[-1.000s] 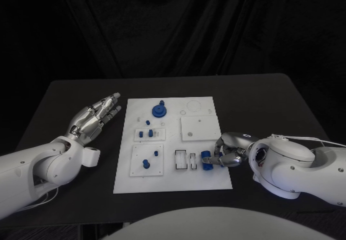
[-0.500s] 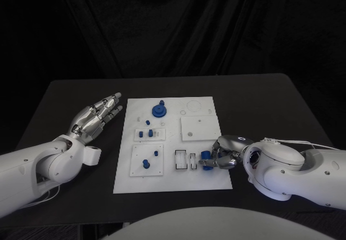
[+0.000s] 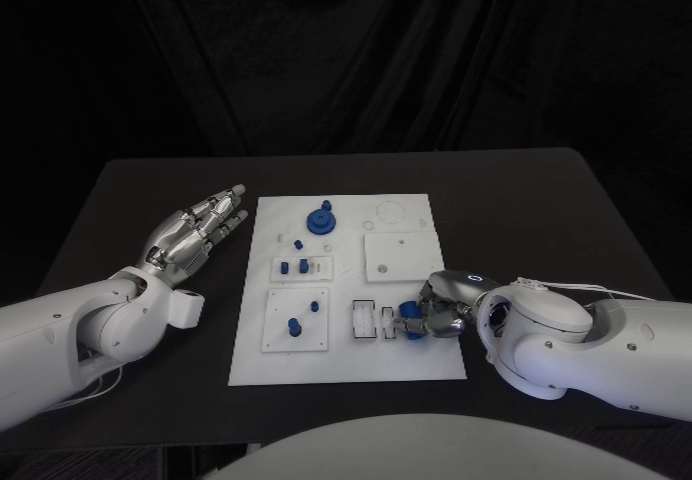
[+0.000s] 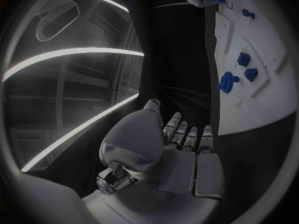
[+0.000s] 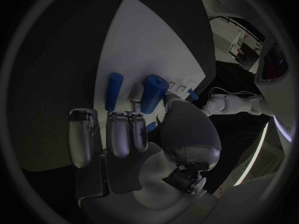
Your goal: Assemble the parts on the task board
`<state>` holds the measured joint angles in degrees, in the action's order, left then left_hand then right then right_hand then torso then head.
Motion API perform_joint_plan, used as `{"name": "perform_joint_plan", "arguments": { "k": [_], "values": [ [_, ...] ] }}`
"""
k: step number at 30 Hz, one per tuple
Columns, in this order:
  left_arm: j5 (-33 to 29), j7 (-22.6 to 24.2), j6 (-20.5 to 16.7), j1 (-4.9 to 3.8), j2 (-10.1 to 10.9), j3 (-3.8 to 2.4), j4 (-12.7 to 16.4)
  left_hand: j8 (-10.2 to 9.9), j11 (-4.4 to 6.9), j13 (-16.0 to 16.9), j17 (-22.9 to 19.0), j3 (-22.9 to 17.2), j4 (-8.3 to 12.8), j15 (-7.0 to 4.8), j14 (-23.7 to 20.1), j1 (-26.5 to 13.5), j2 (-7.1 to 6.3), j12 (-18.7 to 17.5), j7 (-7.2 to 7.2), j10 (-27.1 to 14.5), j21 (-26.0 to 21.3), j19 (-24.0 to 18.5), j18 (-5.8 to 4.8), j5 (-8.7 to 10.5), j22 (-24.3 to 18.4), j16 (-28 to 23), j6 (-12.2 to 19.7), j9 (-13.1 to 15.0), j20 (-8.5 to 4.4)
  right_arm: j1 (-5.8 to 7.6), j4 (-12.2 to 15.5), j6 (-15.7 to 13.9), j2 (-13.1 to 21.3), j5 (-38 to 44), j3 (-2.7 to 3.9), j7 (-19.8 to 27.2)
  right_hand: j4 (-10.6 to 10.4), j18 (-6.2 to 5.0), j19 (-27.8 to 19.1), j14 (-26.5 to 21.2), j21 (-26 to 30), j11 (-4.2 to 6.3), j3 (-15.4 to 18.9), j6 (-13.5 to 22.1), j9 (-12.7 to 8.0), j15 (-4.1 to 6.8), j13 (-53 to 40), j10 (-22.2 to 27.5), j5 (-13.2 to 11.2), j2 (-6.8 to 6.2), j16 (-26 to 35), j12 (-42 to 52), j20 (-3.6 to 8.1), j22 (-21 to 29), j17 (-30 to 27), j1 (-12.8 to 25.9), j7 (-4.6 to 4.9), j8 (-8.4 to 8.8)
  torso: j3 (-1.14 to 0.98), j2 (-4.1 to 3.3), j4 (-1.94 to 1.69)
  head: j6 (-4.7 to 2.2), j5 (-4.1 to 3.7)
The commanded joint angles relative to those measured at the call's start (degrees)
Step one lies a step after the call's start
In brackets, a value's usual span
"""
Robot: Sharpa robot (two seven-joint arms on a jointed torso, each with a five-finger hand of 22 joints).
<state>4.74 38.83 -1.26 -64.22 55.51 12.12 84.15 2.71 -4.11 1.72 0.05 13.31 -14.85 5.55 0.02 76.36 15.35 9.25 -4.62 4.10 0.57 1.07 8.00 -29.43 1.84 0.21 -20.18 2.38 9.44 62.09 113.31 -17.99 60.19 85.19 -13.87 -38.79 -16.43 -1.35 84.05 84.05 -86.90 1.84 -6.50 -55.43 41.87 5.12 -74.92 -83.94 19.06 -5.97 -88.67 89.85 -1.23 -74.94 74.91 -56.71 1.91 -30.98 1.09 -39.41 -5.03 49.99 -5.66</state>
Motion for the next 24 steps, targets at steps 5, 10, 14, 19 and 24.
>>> {"name": "perform_joint_plan", "arguments": {
  "k": [5,10,14,19,24],
  "values": [
    [-0.25,1.28,1.27,0.09,-0.45,-0.05,-0.62,-0.33,-0.58,-0.1,-0.05,-0.57,-0.01,0.52,-0.02,0.72,0.09,-0.43,-0.12,0.02,0.21,0.0,0.07,-0.31,-0.02,-0.21,0.53,-0.07,0.6,-0.63,-0.93,-2.37,-0.27,-4.77,-0.36,-1.33,0.62,0.27,4.11,5.23,0.76,0.1,-2.28,-0.21,-5.29,0.29,-15.08,-6.06,13.22,0.48,0.6,0.15,0.29,-13.62,11.34,-5.14,0.14,5.36,-0.06,-0.05,0.0,0.01,0.73],
    [-0.25,0.98,1.53,0.2,-0.69,-0.05,-1.16,-0.38,-0.8,-0.11,-0.05,-0.71,0.17,0.61,-0.02,0.95,0.12,-0.51,-0.14,-0.08,0.21,0.0,-0.02,-0.47,-0.03,-0.21,0.81,-0.09,0.59,-0.64,-0.64,-6.04,0.02,-9.94,-0.35,-0.33,1.57,0.3,4.17,5.32,0.63,0.23,-4.51,-0.12,-4.37,0.39,-15.08,-6.06,23.79,-0.21,0.33,0.15,0.36,-13.67,11.78,-7.39,0.0,5.55,0.0,-0.02,0.06,0.01,0.98],
    [-0.25,0.81,1.78,0.3,-0.85,-0.05,-1.43,-0.41,-0.9,-0.13,-0.05,-0.78,0.27,0.66,-0.02,1.06,0.11,-0.62,-0.15,-0.17,0.22,0.03,-0.07,-0.56,0.0,-0.21,1.05,-0.12,0.61,-0.64,-0.24,-8.84,0.21,-14.33,-0.34,0.9,2.43,0.32,4.22,5.34,0.53,0.44,-5.95,-0.17,-3.39,0.58,-15.08,-6.06,29.56,-0.79,0.27,0.15,0.49,-13.71,11.85,-8.38,-0.23,4.97,-0.05,-0.01,0.02,0.01,1.09],
    [-0.25,0.6,2.08,0.44,-0.92,-0.05,-1.6,-0.41,-0.9,-0.13,-0.05,-0.78,0.27,0.66,-0.02,1.06,0.11,-0.62,-0.15,-0.17,0.22,0.03,-0.07,-0.56,0.0,-0.21,1.05,-0.12,0.61,-0.63,1.07,-12.98,0.8,-19.95,-0.3,3.54,3.39,0.4,4.36,5.39,0.24,0.63,-7.55,0.0,-1.85,0.73,-15.08,-6.06,33.98,-1.16,0.09,0.15,0.66,-13.81,12.14,-8.72,-0.42,3.79,-0.05,-0.01,0.04,0.01,1.45],
    [-0.25,0.5,2.19,0.52,-1.05,-0.05,-1.77,-0.44,-0.99,-0.14,-0.05,-0.82,0.34,0.72,-0.02,1.13,0.11,-0.69,-0.12,-0.23,0.23,0.04,-0.1,-0.6,0.02,-0.21,1.22,-0.13,0.63,-0.57,2.32,-15.59,1.29,-25.12,-0.21,6.59,3.6,0.43,4.42,5.41,0.11,0.77,-7.83,-0.11,-1.11,0.82,-15.08,-6.06,33.38,-1.1,0.05,0.15,0.74,-13.86,12.21,-8.5,-0.59,3.11,0.07,0.01,-0.05,0.01,1.39]
  ]
}}
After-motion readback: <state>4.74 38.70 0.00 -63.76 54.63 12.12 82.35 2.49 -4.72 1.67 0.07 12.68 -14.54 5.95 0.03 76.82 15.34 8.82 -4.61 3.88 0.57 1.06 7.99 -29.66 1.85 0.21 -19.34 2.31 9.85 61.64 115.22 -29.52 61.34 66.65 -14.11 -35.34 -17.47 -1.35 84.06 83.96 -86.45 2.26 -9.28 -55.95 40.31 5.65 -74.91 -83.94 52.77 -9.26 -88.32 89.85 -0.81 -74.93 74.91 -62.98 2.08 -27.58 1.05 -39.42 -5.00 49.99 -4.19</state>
